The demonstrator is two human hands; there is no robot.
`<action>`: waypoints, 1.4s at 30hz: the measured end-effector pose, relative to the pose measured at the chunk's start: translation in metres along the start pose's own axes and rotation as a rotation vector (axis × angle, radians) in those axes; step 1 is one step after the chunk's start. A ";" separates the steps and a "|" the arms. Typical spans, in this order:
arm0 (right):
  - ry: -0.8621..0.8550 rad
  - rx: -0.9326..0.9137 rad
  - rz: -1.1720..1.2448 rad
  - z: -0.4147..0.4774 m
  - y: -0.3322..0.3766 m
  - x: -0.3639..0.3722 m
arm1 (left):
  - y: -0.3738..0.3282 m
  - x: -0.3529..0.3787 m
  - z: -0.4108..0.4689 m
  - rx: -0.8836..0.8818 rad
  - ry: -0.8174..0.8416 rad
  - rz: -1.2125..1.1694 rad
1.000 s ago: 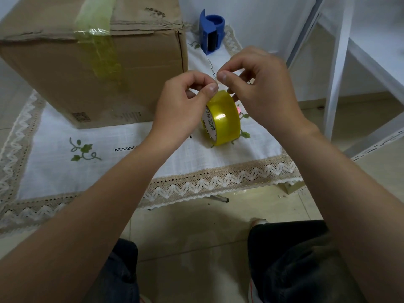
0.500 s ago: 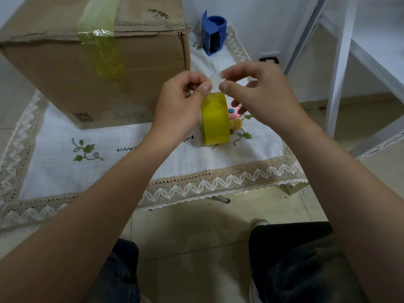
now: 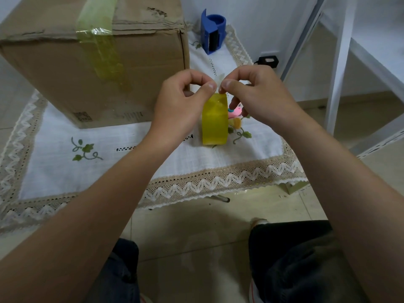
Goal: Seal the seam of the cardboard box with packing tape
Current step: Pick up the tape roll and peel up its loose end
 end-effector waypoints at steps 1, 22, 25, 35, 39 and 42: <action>0.006 0.000 -0.002 0.000 0.000 0.001 | -0.001 0.000 0.000 0.007 0.004 -0.004; -0.190 -0.129 0.061 -0.007 0.007 -0.014 | 0.000 -0.005 0.001 -0.011 -0.028 -0.017; -0.189 -0.130 0.043 -0.006 0.007 -0.013 | -0.001 -0.005 0.001 -0.010 -0.031 -0.011; -0.217 -0.133 0.038 -0.004 0.005 -0.013 | 0.005 -0.003 0.000 -0.086 -0.033 -0.077; -0.177 -0.153 -0.013 -0.005 0.006 -0.009 | 0.006 -0.003 0.000 -0.095 -0.026 -0.113; -0.186 -0.168 -0.025 -0.006 0.008 -0.009 | 0.005 -0.002 0.001 -0.072 -0.008 -0.104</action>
Point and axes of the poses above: each hand's wrist, its own z-axis towards the middle knuckle, its own x-axis out of the palm, y = z × x, the point moved 8 cm from there along z, towards the middle knuckle, and after that the axes turned 14 degrees about x, right-handed, at the moved point
